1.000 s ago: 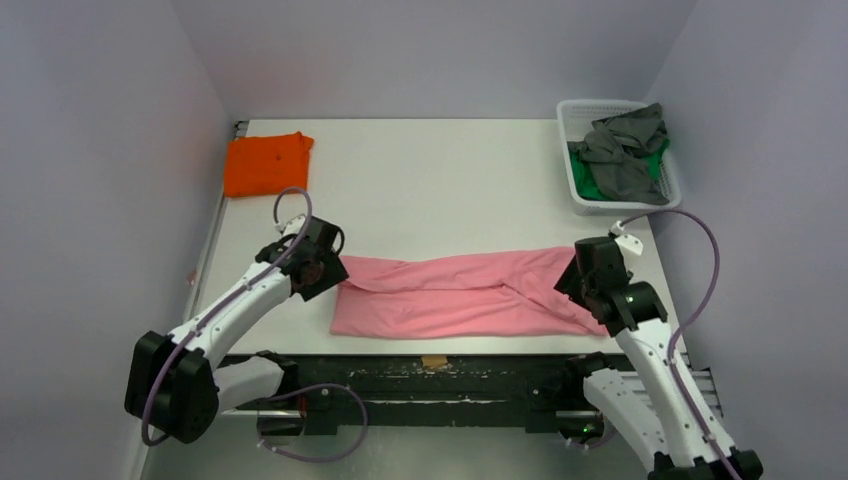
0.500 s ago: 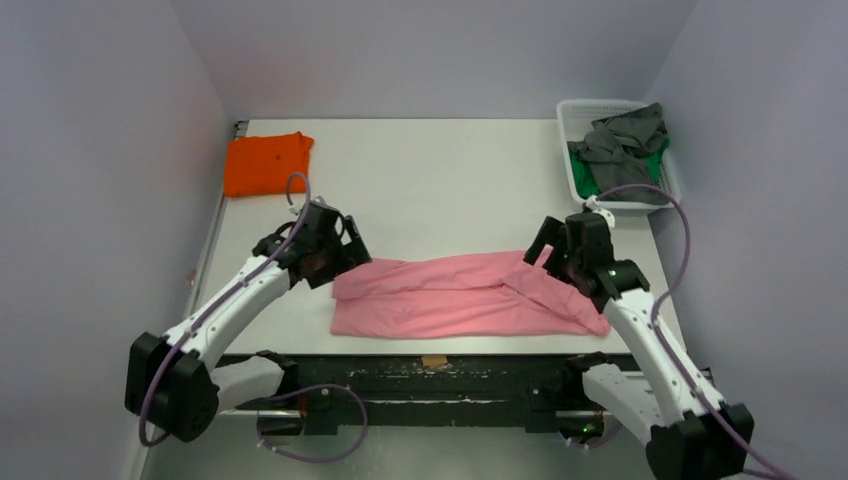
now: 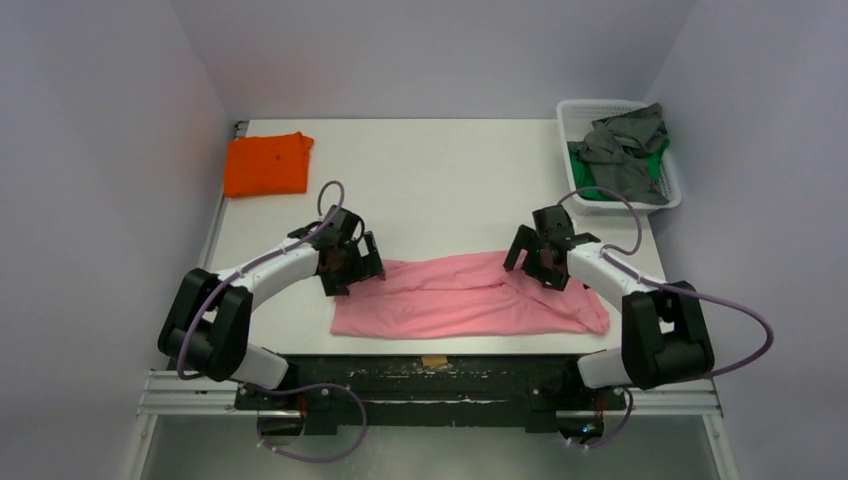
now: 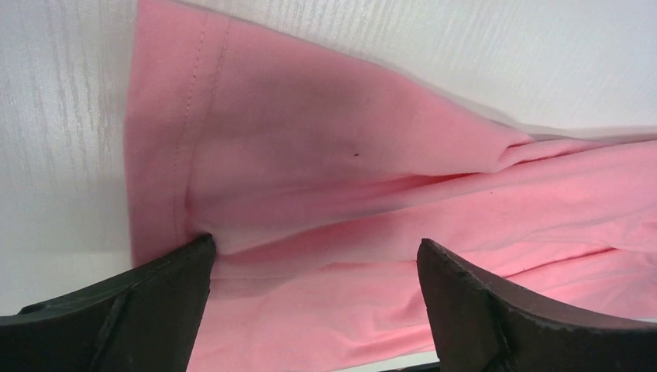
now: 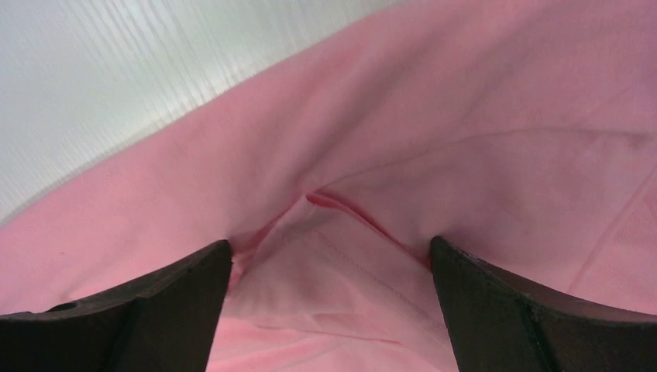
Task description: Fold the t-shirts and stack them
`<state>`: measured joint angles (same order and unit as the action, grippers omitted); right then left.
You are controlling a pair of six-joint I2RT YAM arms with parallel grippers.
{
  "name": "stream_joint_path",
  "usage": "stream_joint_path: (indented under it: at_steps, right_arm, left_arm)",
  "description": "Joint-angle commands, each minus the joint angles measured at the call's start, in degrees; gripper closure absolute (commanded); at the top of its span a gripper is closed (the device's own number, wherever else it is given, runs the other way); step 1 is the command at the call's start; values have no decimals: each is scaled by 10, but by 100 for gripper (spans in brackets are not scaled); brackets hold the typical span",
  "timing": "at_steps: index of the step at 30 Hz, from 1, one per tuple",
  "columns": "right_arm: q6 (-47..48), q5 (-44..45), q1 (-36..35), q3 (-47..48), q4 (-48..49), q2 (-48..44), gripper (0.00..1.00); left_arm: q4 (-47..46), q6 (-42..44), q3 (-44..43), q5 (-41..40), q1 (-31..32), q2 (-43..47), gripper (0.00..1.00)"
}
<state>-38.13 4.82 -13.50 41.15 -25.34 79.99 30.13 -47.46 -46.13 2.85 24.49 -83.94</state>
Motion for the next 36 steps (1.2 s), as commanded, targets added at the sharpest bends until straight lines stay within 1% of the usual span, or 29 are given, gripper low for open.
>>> stream_joint_path:
  at_steps: [1, 4, 8, 12, 15, 18, 20, 21, 22, 25, 29, 32, 34, 36]
  right_arm:
    - [-6, -26, 1, 27, 78, 90, 2]
    - [-5, -31, 1, 91, 87, 167, 3]
    - [-1, -61, -1, 217, 90, 290, 3]
    - [18, -96, -13, 414, 66, 422, 4]
    - [46, -117, -27, 597, -6, 541, 4]
    - [58, -153, -42, 782, -79, 669, 4]
    - [58, -177, -50, 888, -106, 733, 4]
    - [53, -194, -54, 921, -103, 756, 3]
    - [44, -213, -57, 940, -85, 773, 3]
    - [7, -275, -75, 946, 19, 799, 1]
    - [7, -278, -98, 1017, 62, 829, 1]
    - [10, -259, -100, 1015, 88, 787, 1]
    - [28, -243, -100, 1009, 85, 739, 1]
    - [50, -231, -101, 1003, 75, 686, 1]
  left_arm:
    - [12, -16, 57, -4, 6, 14, 0]
    - [17, -39, 96, 4, 22, 51, 0]
    - [16, -93, 132, 15, 64, 101, 0]
    - [-7, -155, 148, 23, 107, 123, 0]
    - [-47, -202, 145, 24, 137, 106, 0]
    - [-83, -244, 123, 20, 171, 61, 0]
    - [-105, -262, 100, 22, 200, 16, 0]
    - [-111, -274, 84, 24, 212, -2, 0]
    - [-121, -282, 68, 26, 226, -19, 0]
    - [-129, -303, 19, 8, 272, -69, 0]
    - [-111, -316, -16, 11, 303, -106, 0]
    - [-93, -318, -13, -2, 318, -81, 0]
    - [-77, -303, -12, -25, 332, -28, 0]
    - [-49, -277, -22, -71, 350, 24, 0]
